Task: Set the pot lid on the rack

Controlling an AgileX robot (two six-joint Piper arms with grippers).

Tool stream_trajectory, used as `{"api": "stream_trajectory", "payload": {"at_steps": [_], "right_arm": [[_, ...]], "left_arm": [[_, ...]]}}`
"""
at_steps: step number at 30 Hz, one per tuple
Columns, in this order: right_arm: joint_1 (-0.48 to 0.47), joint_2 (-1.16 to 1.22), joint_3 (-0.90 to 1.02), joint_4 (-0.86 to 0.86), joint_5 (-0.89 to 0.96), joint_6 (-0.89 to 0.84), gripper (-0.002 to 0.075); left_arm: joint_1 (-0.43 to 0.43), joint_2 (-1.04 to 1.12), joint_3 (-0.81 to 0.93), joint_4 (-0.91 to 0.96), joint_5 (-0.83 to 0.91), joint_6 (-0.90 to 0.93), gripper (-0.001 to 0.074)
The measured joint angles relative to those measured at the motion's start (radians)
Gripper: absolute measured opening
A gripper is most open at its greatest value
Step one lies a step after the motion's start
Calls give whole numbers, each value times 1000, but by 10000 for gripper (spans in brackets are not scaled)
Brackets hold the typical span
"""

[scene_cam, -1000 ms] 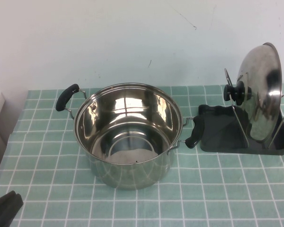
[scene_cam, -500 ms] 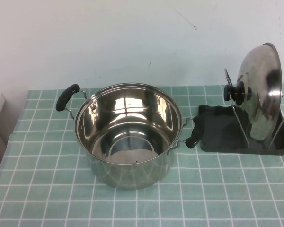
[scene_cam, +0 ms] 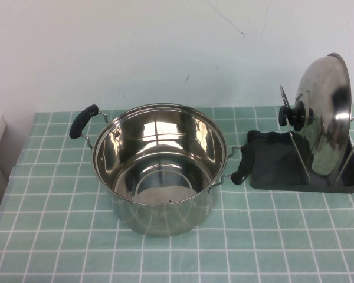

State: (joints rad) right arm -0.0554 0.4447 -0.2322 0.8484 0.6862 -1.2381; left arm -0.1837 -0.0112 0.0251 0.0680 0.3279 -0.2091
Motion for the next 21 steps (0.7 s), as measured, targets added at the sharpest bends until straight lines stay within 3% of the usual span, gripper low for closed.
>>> {"api": "stream_trajectory", "payload": {"at_steps": [21], "right_arm": [[0, 0, 0, 0, 6, 0, 0]], "left_arm": [[0, 0, -2, -16, 8, 28, -2]]}}
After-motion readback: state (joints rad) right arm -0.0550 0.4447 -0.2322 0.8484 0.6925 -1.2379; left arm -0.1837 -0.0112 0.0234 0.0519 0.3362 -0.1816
